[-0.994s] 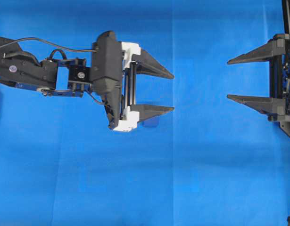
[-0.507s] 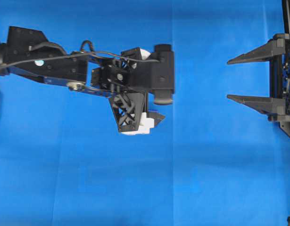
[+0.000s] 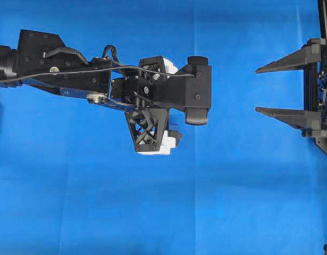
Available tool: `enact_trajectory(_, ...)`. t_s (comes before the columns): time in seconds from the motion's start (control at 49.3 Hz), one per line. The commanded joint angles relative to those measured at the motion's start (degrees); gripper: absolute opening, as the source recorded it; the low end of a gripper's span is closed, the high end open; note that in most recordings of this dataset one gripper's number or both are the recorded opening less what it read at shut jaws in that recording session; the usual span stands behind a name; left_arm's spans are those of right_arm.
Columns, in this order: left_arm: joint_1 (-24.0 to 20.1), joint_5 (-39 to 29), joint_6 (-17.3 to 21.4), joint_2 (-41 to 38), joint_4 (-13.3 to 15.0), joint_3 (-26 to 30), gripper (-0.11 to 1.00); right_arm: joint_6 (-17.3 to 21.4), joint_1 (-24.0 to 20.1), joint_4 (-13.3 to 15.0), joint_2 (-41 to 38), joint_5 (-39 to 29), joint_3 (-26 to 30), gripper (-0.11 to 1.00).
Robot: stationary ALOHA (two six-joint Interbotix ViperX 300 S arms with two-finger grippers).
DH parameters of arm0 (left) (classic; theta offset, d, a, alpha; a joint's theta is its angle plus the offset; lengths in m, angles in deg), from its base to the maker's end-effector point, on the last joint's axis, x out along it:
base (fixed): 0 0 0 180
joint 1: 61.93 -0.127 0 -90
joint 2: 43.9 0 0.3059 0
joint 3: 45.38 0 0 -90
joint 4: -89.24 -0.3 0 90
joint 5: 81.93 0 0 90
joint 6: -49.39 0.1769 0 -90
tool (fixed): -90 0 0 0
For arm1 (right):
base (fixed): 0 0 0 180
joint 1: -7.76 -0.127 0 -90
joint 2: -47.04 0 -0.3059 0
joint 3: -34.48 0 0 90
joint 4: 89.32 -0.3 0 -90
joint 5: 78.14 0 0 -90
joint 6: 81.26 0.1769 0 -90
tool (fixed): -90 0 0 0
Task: Handover the blue block to the right arm after grasping it with the left arm, then place it in the designated position.
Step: 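Lower the open left gripper around the blue cube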
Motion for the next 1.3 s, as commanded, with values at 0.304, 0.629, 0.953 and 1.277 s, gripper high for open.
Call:
enact_trajectory(0.304,0.18,0.18,0.09,0.97,-0.09,1.41,0.91,0.00,0.09,-0.18,-0.35,0.00,1.67,0.96)
enact_trajectory(0.629,0.09,0.18,0.00,0.97,-0.18,1.41,0.91,0.00,0.09,-0.18,-0.35,0.00,1.67,0.96)
enact_trajectory(0.953,0.18,0.18,-0.18,0.97,-0.09,1.05,0.91,0.00,0.09,-0.26,-0.44,0.00,1.67,0.96)
enact_trajectory(1.277,0.35,0.35,-0.26,0.88,-0.09,0.44,0.91,0.00,0.09,-0.18,-0.35,-0.53,1.67,0.96)
